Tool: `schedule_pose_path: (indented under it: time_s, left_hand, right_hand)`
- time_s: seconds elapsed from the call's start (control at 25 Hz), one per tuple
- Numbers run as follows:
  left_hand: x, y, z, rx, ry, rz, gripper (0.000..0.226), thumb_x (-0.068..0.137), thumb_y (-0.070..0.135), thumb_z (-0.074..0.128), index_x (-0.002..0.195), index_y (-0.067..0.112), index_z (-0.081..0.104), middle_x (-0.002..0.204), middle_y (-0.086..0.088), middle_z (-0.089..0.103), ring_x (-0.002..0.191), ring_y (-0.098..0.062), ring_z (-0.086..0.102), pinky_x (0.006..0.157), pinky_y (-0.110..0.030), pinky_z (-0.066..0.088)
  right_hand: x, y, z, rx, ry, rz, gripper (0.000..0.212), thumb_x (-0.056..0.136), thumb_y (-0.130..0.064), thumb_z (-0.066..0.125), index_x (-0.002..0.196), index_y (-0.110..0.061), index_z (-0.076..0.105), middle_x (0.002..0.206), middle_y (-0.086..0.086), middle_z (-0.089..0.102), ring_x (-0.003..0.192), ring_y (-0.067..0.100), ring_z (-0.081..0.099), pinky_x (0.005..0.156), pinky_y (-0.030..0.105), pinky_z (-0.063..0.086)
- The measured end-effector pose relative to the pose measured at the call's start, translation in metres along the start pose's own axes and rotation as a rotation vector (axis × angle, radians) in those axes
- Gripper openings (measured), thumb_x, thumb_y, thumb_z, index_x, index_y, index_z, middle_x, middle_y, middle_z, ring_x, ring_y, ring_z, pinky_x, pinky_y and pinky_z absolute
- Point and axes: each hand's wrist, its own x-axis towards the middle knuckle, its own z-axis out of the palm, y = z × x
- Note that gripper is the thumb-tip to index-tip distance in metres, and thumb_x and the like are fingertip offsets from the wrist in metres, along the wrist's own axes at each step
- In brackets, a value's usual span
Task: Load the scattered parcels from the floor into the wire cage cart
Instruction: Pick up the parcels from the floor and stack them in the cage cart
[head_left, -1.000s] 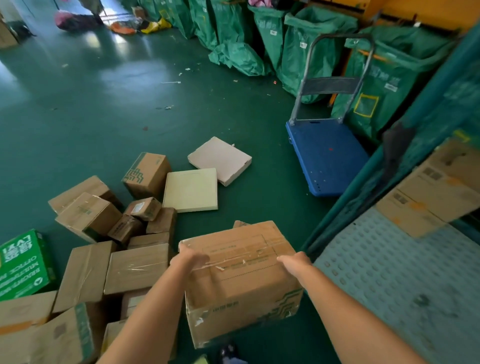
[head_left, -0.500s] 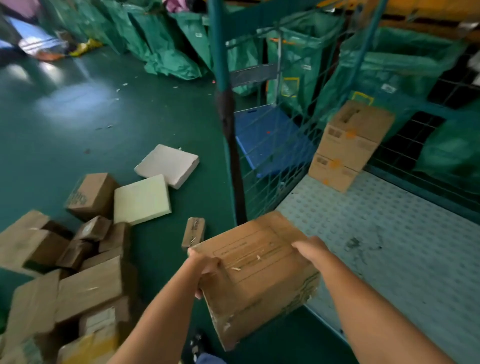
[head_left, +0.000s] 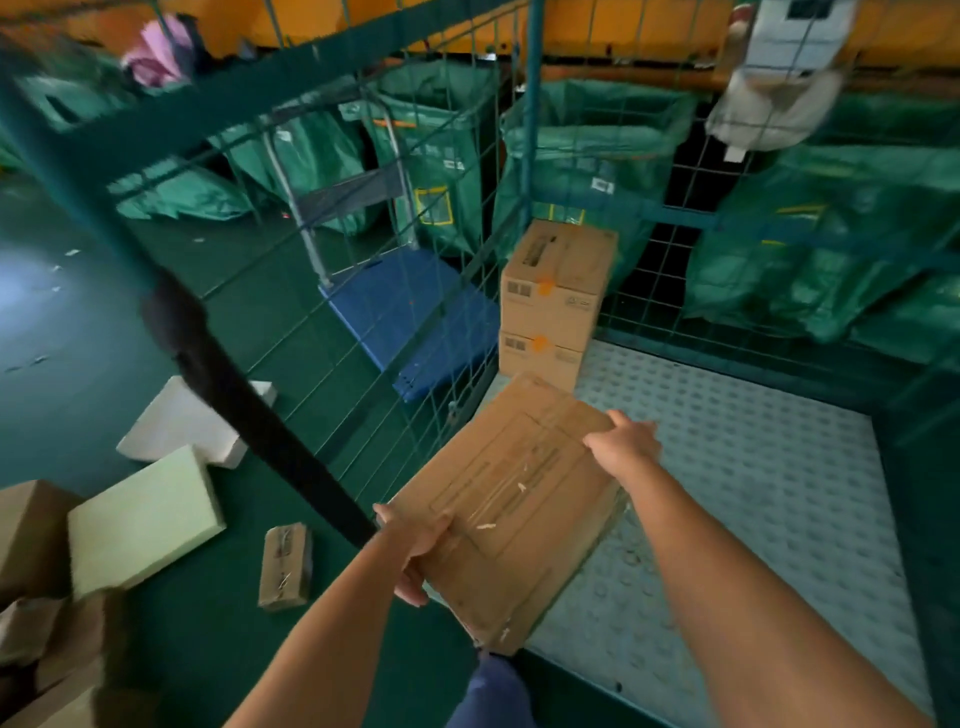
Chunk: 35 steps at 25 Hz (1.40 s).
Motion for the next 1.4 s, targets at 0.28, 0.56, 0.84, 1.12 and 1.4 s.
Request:
schedule_pose_path:
  time_s: [0.28, 0.56, 0.84, 1.12, 1.4]
  left_hand:
    - [0.074, 0.095, -0.013, 0.154, -0.019, -0.027, 0.099, 0.083, 0.051, 0.069, 0.147, 0.004, 0.009, 0.096, -0.034, 0.059, 0.066, -0.04, 0.07, 0.066, -0.05, 0.059]
    - [0.105, 0.147, -0.029, -0.008, -0.014, -0.045, 0.106, 0.082, 0.036, 0.075, 0.149, 0.011, -0.003, 0.084, -0.029, 0.047, 0.067, -0.042, 0.065, 0.07, -0.05, 0.059]
    - [0.143, 0.184, -0.014, -0.106, 0.039, -0.092, 0.107, 0.084, 0.051, 0.067, 0.153, 0.017, -0.008, 0.122, -0.032, 0.05, 0.07, -0.037, 0.068, 0.059, -0.042, 0.06]
    - [0.208, 0.228, 0.009, -0.083, 0.037, -0.223, 0.094, 0.086, 0.009, 0.069, 0.149, 0.012, 0.0, 0.111, -0.029, 0.046, 0.089, -0.04, 0.064, 0.076, -0.045, 0.059]
    - [0.32, 0.26, 0.043, -0.173, 0.11, -0.346, 0.083, 0.089, 0.045, 0.059, 0.144, 0.009, 0.009, 0.1, -0.023, 0.061, 0.06, -0.022, 0.059, 0.046, -0.028, 0.051]
  right_hand:
    - [0.089, -0.06, 0.014, 0.049, 0.061, 0.027, 0.058, 0.088, -0.029, 0.064, 0.141, -0.023, 0.041, 0.143, 0.011, 0.024, 0.116, 0.034, 0.049, 0.087, 0.037, 0.048]
    - [0.131, -0.105, 0.021, 0.169, 0.099, 0.038, 0.054, 0.087, -0.024, 0.064, 0.136, -0.016, 0.043, 0.137, 0.012, 0.034, 0.112, 0.03, 0.049, 0.082, 0.035, 0.046]
    - [0.18, -0.127, 0.026, 0.267, -0.057, 0.127, 0.073, 0.09, -0.019, 0.063, 0.149, -0.029, 0.022, 0.15, 0.012, 0.02, 0.122, 0.032, 0.043, 0.081, 0.036, 0.042]
    - [0.266, -0.144, 0.053, 0.253, -0.143, 0.196, 0.08, 0.09, -0.02, 0.063, 0.152, -0.032, 0.014, 0.153, 0.012, 0.019, 0.124, 0.032, 0.044, 0.078, 0.034, 0.039]
    - [0.379, -0.143, 0.1, 0.191, -0.263, 0.211, 0.078, 0.092, -0.018, 0.058, 0.153, -0.03, 0.011, 0.158, 0.012, 0.008, 0.138, 0.034, 0.031, 0.1, 0.041, 0.037]
